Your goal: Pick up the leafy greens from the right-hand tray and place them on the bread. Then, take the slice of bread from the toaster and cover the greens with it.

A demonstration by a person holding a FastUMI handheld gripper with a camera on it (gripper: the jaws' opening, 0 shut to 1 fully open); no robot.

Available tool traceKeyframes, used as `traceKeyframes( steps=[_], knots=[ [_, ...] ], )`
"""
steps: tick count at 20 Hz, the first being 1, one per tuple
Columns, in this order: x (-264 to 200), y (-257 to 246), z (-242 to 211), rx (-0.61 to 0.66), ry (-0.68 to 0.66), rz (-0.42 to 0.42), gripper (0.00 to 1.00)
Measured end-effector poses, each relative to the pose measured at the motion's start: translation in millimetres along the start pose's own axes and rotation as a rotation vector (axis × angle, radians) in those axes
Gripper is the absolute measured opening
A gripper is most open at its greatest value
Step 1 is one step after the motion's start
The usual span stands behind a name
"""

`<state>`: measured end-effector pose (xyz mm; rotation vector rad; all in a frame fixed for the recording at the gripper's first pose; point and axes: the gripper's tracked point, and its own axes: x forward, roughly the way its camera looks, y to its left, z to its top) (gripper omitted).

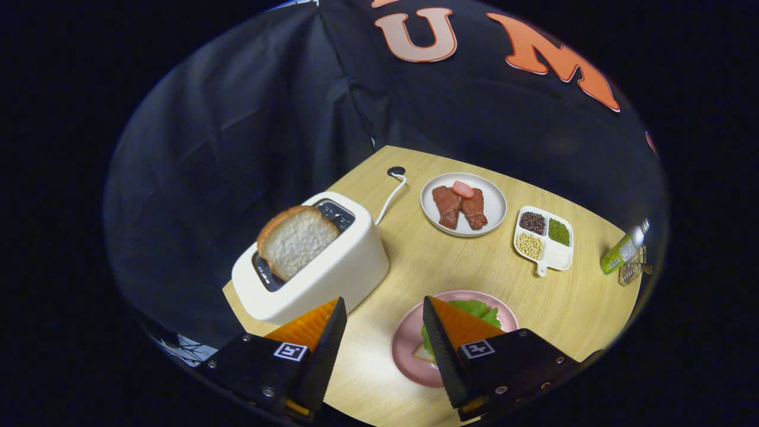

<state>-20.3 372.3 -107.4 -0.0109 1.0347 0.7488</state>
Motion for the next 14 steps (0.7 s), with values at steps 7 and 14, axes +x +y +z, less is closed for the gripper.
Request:
traceKeyframes(
  steps=[7,14],
  knots=[
    [2,55,40,0.022,0.027,0.068,0.86],
    [30,88,56,0.038,0.093,0.080,0.86]
  ],
)
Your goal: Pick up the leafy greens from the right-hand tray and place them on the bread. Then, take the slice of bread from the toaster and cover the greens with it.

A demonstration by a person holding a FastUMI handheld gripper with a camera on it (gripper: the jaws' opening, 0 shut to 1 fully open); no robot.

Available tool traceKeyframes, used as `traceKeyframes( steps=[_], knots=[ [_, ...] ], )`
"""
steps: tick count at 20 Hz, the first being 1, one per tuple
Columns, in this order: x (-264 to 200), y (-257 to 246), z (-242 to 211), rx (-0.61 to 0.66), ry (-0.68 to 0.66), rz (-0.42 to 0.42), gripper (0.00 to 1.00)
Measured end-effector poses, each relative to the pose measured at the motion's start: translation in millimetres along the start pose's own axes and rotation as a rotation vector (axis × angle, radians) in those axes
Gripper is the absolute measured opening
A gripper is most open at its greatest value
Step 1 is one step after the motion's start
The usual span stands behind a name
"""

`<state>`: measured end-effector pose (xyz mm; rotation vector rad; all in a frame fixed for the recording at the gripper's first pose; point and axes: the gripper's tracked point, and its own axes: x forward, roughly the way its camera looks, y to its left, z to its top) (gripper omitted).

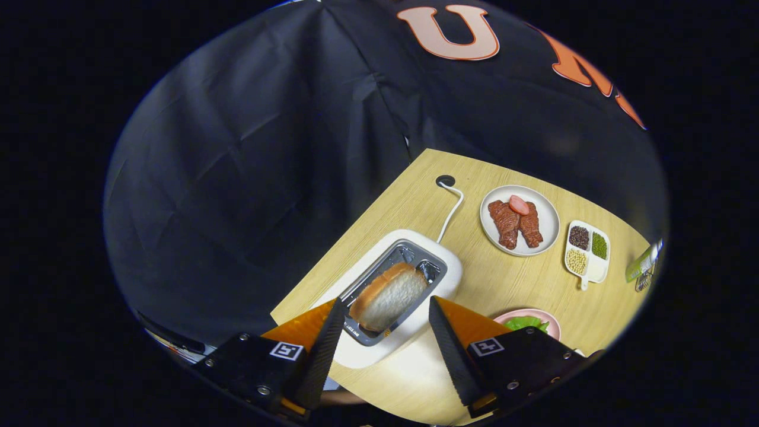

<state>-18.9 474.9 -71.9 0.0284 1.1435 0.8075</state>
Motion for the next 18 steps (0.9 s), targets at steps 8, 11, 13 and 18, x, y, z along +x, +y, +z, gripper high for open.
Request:
traceKeyframes(
  steps=[8,11,13,18],
  knots=[
    [37,8,-2,0.003,0.094,-0.039,0.85],
    [47,8,-7,-0.003,0.129,-0.052,0.82],
    [51,2,-10,-0.002,0.141,-0.069,0.79],
    [57,-14,-16,0.037,0.188,-0.112,0.60]
  ],
)
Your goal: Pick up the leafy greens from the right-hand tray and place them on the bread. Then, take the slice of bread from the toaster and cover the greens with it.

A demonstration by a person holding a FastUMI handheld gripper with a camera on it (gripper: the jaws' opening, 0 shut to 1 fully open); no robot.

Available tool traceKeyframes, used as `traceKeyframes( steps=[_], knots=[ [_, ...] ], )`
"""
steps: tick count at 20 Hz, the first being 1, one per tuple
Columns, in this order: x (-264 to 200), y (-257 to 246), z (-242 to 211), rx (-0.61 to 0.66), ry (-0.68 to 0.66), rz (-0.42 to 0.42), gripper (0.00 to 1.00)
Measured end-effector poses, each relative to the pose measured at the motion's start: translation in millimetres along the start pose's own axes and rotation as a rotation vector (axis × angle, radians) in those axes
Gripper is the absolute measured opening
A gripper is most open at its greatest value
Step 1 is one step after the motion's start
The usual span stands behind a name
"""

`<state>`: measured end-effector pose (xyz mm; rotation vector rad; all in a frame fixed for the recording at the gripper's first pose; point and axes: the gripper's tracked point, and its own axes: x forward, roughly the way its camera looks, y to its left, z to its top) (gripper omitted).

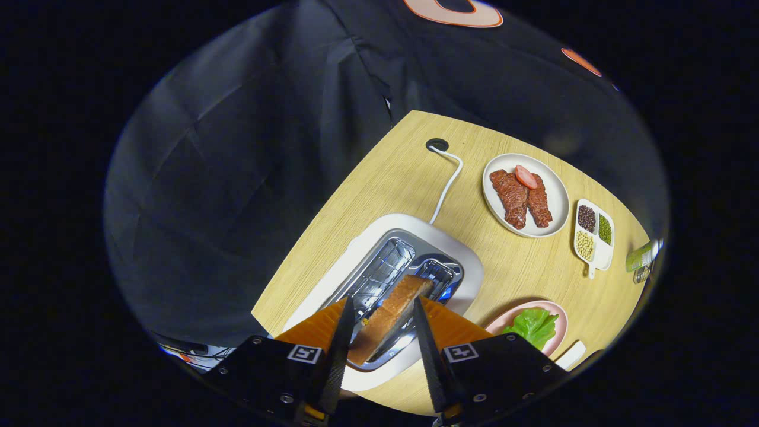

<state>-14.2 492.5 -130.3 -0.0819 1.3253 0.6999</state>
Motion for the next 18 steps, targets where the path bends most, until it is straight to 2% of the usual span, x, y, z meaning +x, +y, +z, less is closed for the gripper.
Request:
traceKeyframes(
  steps=[3,4,6,7,14,18],
  knots=[
    [0,-6,-2,0.044,-0.003,0.008,0.38],
    [-4,-9,-2,0.086,-0.009,0.021,0.35],
    [-9,-12,2,0.150,-0.027,0.064,0.20],
    [-12,-14,5,0.161,-0.038,0.083,0.17],
    [-48,-8,10,0.140,-0.144,0.140,0.17],
    [-67,-18,9,0.177,-0.182,0.173,0.17]
  ],
)
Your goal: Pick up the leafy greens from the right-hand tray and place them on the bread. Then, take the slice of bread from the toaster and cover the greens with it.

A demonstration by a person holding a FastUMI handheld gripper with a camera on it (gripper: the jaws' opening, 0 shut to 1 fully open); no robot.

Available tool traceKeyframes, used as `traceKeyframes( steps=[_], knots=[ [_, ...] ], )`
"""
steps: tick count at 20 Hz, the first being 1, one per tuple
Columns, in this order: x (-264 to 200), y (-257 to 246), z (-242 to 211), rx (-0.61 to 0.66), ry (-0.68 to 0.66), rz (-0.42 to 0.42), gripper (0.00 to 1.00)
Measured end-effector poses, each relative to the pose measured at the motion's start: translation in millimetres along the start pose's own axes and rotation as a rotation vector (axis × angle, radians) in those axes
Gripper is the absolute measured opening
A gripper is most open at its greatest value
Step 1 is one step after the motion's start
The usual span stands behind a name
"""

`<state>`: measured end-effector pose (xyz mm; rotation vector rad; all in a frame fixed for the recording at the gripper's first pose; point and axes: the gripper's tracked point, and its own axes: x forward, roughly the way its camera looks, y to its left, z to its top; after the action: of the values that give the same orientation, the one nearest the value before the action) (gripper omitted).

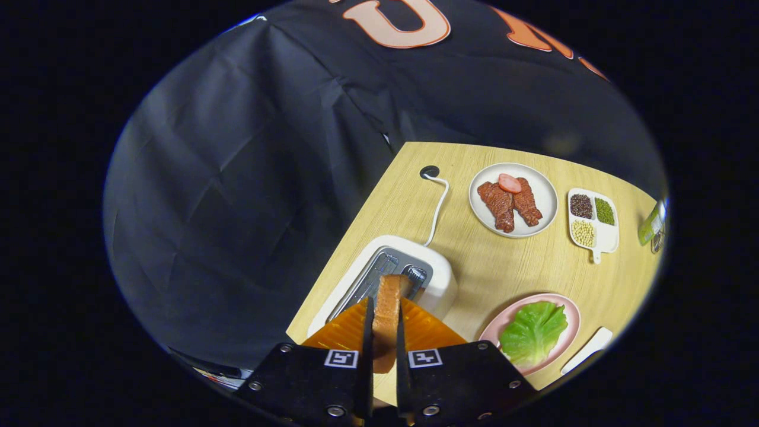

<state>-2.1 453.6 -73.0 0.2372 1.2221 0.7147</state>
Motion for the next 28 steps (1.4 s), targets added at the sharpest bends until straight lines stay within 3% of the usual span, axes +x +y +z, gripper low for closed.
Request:
traceKeyframes(
  steps=[11,28],
  knots=[
    [-45,-29,-9,0.057,-0.094,0.122,0.16],
    [-53,-123,-63,0.157,-0.122,0.109,0.16]
  ],
)
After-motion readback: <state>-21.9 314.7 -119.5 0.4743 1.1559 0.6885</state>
